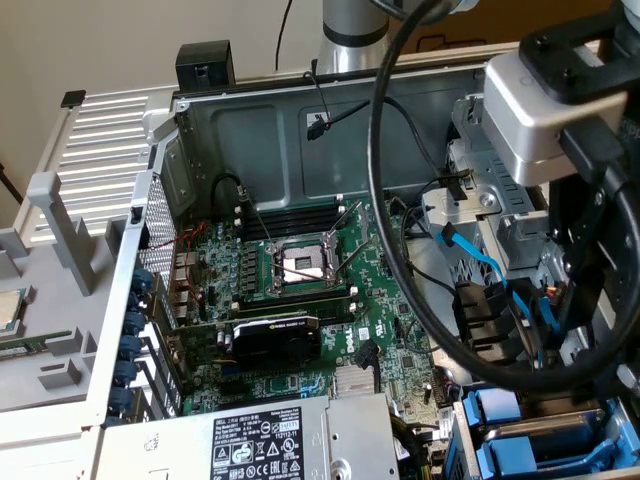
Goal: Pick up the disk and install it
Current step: 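Insert the first disk wire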
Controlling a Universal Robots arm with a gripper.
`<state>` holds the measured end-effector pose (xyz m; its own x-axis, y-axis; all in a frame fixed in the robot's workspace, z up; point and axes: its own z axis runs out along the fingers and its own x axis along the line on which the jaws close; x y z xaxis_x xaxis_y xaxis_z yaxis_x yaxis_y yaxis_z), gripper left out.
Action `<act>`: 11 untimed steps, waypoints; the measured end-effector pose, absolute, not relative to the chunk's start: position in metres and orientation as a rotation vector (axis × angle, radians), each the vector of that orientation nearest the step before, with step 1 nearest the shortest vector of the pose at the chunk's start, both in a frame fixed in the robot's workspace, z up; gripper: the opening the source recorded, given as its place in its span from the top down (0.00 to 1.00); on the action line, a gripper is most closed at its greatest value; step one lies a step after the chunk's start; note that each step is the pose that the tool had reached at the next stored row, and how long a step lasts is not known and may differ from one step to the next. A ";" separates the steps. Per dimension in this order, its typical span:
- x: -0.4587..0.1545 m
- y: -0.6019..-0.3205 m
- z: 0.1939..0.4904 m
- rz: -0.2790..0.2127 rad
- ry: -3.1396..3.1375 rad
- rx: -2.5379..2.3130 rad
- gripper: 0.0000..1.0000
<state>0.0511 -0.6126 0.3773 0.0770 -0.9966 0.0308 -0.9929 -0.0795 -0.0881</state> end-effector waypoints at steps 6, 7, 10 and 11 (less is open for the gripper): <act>0.054 -0.617 0.377 -0.096 2.093 -2.272 0.51; 0.055 -0.619 0.377 -0.092 2.092 -2.271 0.51; 0.058 -0.625 0.377 -0.083 2.092 -2.270 0.51; 0.059 -0.627 0.377 -0.080 2.091 -2.269 0.51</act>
